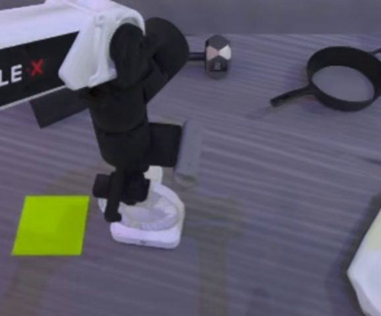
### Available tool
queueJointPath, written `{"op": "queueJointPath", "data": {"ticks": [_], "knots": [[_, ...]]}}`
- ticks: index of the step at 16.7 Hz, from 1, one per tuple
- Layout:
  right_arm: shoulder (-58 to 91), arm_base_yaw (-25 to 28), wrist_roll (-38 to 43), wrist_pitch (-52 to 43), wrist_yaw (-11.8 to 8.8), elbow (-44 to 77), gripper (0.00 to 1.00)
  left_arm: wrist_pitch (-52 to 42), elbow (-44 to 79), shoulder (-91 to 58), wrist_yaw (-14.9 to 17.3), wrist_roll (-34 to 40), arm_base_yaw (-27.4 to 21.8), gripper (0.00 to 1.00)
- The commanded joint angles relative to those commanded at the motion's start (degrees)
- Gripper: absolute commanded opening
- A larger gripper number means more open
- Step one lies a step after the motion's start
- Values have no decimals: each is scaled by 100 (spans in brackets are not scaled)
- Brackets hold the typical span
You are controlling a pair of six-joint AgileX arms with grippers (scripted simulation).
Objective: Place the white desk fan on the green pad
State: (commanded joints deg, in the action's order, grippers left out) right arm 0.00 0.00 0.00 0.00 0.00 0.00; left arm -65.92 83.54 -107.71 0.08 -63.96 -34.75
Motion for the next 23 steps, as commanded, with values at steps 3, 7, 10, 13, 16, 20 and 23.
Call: {"op": "queueJointPath", "data": {"ticks": [3, 7, 10, 13, 16, 20, 23], "knots": [[0, 0, 0, 0, 0, 0, 100, 0, 0, 0, 0, 0, 0, 0], [0, 0, 0, 0, 0, 0, 100, -113, 90, 53, 11, 4, 9, 0], [0, 0, 0, 0, 0, 0, 100, -608, 540, 79, 9, 15, 61, 0], [0, 0, 0, 0, 0, 0, 100, -1071, 967, 130, 10, 17, 98, 0], [0, 0, 0, 0, 0, 0, 100, -1123, 1019, 139, 10, 20, 106, 0], [0, 0, 0, 0, 0, 0, 100, -1124, 877, 252, 11, -157, 300, 0], [0, 0, 0, 0, 0, 0, 100, -1159, 533, 633, 17, -613, 1014, 0]]}}
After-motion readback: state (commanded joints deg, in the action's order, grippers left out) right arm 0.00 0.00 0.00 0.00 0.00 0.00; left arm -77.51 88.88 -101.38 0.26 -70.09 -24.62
